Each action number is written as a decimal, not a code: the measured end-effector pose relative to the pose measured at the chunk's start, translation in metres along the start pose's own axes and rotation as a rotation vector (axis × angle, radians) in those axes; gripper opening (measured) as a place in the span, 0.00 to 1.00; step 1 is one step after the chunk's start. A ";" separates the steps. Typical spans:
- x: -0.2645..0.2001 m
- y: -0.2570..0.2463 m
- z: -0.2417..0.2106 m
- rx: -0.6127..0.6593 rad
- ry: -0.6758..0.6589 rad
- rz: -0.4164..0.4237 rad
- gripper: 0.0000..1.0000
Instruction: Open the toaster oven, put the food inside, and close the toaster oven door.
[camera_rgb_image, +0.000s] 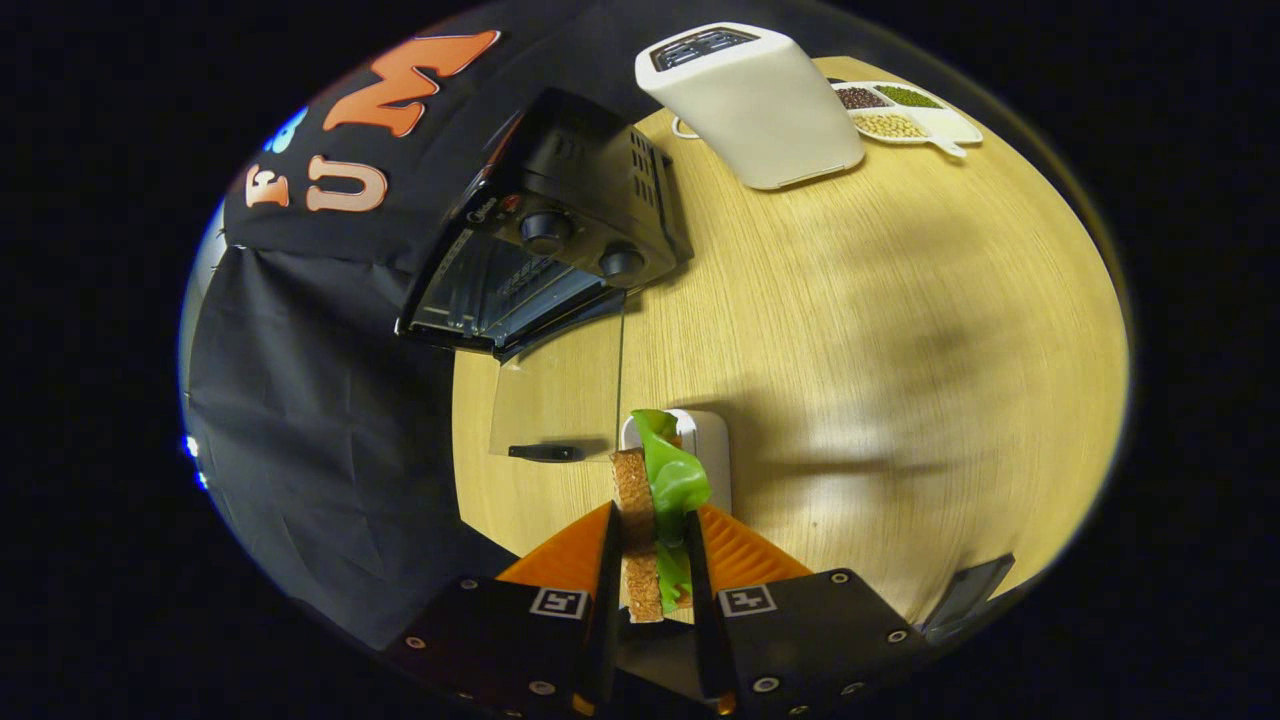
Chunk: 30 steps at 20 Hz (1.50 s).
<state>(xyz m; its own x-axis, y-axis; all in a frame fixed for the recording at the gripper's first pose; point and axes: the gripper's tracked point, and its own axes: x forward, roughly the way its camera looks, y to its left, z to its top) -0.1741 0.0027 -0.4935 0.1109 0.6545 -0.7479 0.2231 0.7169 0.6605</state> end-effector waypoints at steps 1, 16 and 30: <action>-0.005 0.003 0.001 0.009 -0.019 0.003 0.33; -0.017 0.095 0.047 0.203 -0.341 0.145 0.33; 0.079 0.180 0.102 0.403 -0.539 0.299 0.33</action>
<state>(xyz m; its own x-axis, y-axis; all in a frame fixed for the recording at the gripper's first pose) -0.0267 0.1587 -0.4404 0.6606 0.5247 -0.5369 0.4357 0.3144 0.8434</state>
